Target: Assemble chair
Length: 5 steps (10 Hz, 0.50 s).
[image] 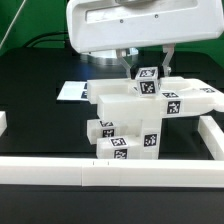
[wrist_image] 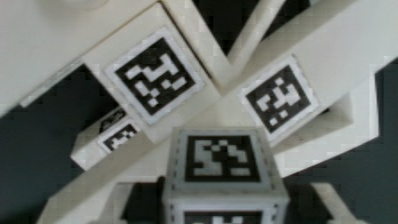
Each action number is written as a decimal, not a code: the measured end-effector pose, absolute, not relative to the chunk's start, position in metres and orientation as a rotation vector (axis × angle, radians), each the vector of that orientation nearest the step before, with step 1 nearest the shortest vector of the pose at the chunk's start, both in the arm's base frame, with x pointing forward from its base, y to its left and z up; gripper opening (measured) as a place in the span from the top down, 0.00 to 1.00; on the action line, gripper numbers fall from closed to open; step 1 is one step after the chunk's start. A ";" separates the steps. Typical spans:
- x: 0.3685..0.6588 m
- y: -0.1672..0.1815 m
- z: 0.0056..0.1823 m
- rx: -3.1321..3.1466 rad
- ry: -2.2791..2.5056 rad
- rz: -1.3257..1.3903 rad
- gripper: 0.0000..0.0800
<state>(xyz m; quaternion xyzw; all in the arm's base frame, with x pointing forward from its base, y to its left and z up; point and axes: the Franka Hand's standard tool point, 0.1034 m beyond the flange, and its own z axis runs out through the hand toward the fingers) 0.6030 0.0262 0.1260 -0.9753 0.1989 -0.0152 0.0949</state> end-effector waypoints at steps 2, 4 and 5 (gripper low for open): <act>0.603 0.026 0.126 -2.842 0.785 -0.026 0.64; 0.603 0.027 0.126 -2.785 0.953 -0.008 0.64; 0.603 0.027 0.126 -2.755 1.037 0.001 0.64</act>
Offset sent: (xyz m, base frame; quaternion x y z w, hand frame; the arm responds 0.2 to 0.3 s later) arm 0.0000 0.0000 0.0000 0.0000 0.0000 0.1938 0.9810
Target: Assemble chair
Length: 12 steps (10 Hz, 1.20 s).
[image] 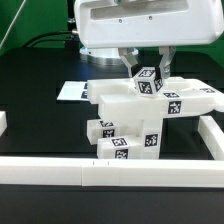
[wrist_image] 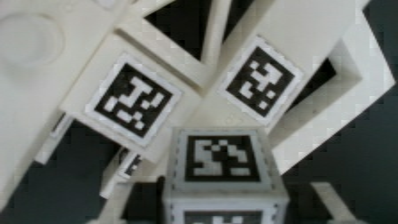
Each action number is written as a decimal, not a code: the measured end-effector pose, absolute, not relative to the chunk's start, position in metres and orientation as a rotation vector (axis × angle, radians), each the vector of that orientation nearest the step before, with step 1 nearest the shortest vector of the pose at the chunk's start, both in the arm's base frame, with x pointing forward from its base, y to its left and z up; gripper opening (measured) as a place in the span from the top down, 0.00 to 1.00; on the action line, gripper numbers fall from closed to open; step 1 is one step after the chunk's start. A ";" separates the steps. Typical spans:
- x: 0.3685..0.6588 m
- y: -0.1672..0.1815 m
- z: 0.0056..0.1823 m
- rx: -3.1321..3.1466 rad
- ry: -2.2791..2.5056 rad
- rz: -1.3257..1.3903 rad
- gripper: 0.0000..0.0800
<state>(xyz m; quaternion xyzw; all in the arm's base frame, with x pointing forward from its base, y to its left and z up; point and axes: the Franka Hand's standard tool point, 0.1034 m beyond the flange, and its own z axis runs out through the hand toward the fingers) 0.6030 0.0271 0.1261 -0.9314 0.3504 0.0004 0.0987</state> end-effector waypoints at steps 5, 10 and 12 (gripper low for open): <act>0.603 0.029 0.126 -2.576 1.422 0.045 0.64; 0.603 0.030 0.126 -2.516 1.522 0.059 0.37; 0.604 0.032 0.127 -2.607 1.397 0.043 0.21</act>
Offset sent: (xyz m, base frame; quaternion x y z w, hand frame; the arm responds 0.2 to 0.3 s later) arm 0.0000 0.0000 0.0000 0.0000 0.0000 0.1296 0.9916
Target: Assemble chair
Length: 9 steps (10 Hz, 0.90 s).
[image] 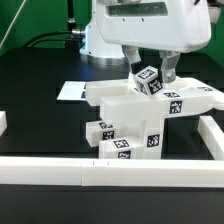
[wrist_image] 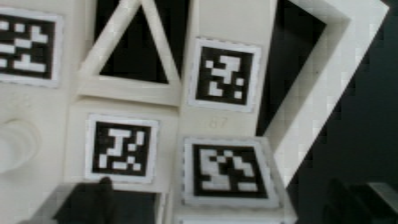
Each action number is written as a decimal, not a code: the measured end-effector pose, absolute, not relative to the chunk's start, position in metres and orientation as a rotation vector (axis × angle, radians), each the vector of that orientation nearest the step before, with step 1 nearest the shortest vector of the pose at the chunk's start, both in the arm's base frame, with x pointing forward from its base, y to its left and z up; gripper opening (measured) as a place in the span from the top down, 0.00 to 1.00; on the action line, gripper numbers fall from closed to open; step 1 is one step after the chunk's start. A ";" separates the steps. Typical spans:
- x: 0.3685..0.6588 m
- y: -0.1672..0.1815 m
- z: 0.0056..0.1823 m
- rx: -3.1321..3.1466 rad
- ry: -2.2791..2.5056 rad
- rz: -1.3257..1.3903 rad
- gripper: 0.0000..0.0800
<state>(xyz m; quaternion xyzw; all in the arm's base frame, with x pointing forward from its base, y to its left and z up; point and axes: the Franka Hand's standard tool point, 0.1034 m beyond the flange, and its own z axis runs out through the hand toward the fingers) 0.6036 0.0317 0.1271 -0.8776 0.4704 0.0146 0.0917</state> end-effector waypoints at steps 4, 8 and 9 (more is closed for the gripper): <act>0.604 0.031 0.127 -2.796 0.956 -0.003 0.19; 0.604 0.025 0.123 -2.949 0.263 -0.074 0.19; 0.604 0.023 0.120 -2.959 0.159 -0.079 0.19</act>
Offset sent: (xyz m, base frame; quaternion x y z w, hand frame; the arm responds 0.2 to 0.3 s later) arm 0.0000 0.0000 0.0000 0.0000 0.0000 -0.1296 0.9916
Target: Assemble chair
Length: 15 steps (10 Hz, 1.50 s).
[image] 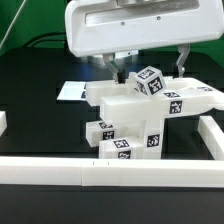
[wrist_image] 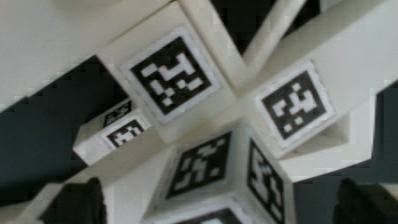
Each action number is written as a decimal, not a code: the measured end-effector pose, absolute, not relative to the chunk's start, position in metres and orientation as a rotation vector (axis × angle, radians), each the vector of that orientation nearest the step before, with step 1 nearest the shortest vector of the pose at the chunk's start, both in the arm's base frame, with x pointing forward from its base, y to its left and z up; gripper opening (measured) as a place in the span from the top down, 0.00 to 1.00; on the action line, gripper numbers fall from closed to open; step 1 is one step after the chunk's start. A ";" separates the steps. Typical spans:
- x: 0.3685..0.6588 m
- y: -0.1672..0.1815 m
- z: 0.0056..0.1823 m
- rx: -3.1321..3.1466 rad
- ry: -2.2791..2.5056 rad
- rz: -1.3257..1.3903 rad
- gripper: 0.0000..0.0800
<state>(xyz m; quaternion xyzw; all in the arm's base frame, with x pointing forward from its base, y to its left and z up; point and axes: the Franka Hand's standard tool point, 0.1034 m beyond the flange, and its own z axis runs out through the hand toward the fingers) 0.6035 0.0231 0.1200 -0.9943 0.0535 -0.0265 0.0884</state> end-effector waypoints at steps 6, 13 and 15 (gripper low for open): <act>0.602 0.025 0.119 -2.952 -0.443 -0.116 0.19; 0.603 0.024 0.120 -2.958 -0.395 -0.118 0.64; 0.603 0.024 0.120 -2.968 -0.282 -0.110 0.64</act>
Offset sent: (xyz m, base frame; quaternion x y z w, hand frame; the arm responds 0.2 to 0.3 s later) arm 0.0039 0.0091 0.0045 0.0044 -0.0087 -0.1114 0.9937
